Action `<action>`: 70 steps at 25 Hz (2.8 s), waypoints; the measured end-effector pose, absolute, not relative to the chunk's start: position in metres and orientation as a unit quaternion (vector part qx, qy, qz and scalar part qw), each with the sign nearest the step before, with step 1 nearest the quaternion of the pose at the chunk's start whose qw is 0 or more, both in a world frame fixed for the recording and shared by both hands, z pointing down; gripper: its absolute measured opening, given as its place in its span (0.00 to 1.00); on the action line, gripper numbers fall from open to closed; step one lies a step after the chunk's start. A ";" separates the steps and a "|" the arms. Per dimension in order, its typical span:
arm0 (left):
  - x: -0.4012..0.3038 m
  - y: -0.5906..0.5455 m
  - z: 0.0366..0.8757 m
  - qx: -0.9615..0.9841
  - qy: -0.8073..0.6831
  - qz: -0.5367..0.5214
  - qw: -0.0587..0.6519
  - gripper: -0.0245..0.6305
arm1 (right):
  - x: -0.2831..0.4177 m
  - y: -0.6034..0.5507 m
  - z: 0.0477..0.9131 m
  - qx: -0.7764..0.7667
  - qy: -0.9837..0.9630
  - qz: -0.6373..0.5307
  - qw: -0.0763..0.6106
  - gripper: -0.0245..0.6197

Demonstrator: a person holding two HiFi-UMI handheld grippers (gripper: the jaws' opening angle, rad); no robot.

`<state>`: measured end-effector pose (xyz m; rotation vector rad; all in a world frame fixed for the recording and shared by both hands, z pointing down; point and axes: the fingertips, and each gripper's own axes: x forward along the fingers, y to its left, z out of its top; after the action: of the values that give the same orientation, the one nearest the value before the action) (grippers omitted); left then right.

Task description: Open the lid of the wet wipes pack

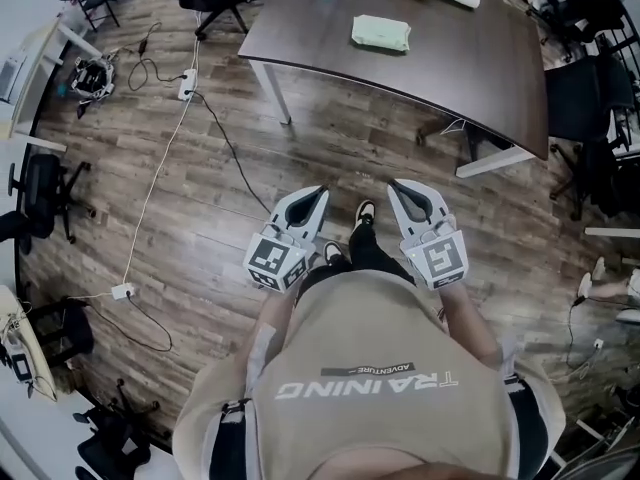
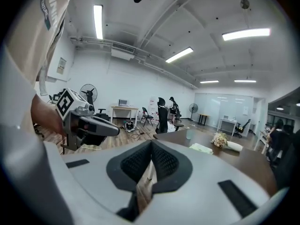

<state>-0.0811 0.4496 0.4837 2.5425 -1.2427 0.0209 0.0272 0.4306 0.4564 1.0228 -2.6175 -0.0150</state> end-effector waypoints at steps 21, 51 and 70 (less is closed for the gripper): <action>-0.038 0.317 0.428 0.894 -0.437 0.063 0.073 0.05 | 0.087 0.292 0.454 0.367 -0.927 0.008 0.082 0.06; -0.020 0.195 0.435 0.910 -0.397 0.025 0.116 0.05 | 0.096 0.188 0.467 0.377 -0.918 0.077 0.090 0.06; -0.074 0.166 0.444 0.927 -0.352 0.002 0.129 0.05 | 0.039 0.167 0.453 0.419 -0.899 0.047 0.120 0.06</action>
<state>-0.0740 0.1659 0.4436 2.6945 -1.0229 0.0045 0.0386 0.1671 0.4526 1.2261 -2.6263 0.1382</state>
